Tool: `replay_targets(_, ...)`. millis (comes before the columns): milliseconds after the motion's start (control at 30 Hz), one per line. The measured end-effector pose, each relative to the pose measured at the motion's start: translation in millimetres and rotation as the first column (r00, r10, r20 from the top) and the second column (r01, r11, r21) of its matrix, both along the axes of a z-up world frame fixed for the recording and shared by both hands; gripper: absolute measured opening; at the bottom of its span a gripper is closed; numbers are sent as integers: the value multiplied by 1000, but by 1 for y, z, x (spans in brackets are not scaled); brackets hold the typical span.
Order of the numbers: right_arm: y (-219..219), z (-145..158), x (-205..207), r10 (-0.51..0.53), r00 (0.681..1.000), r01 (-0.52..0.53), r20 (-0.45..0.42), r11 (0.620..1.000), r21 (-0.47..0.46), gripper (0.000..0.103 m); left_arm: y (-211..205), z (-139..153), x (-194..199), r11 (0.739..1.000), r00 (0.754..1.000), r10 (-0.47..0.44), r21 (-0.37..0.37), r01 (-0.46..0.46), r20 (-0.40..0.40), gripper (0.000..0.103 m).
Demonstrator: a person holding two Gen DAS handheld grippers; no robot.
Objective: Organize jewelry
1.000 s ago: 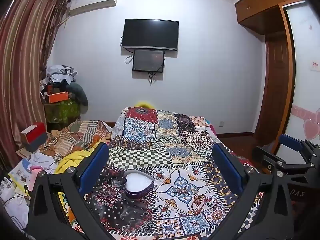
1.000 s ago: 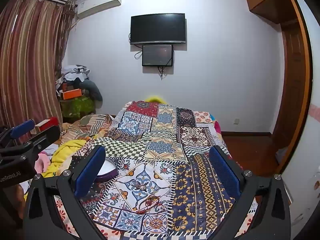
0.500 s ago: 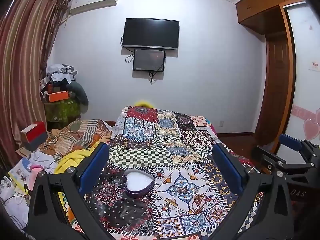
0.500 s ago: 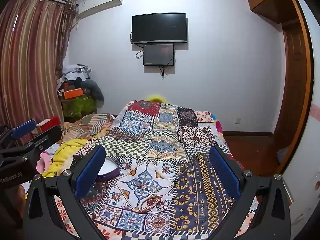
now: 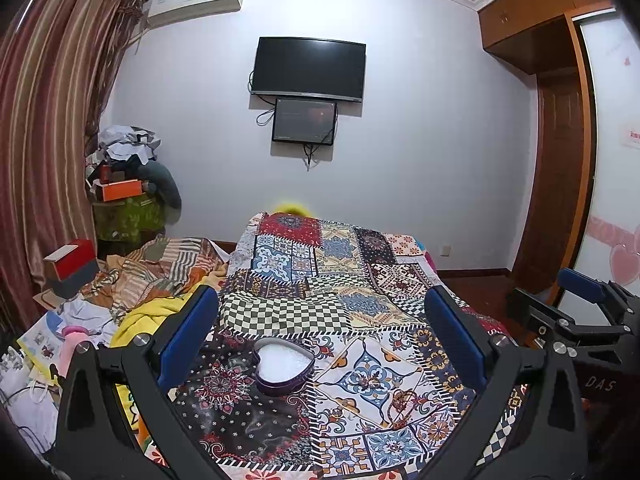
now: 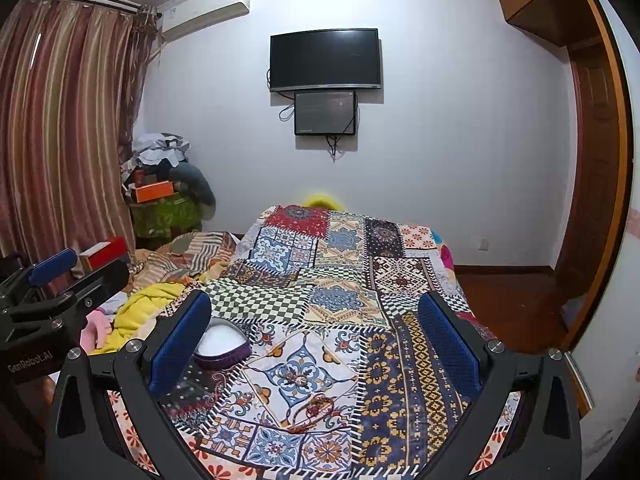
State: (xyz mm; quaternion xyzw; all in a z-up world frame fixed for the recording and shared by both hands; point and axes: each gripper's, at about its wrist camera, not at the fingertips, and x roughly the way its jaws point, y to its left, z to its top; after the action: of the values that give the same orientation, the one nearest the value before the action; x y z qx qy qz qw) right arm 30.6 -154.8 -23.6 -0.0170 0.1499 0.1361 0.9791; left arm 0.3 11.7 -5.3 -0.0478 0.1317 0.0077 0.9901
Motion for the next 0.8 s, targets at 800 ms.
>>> replay_targets(800,5,1,4,25,1000,-24,4,1000,-4,103,6,3,-1,1000,1000,16,-6,-16,8,103)
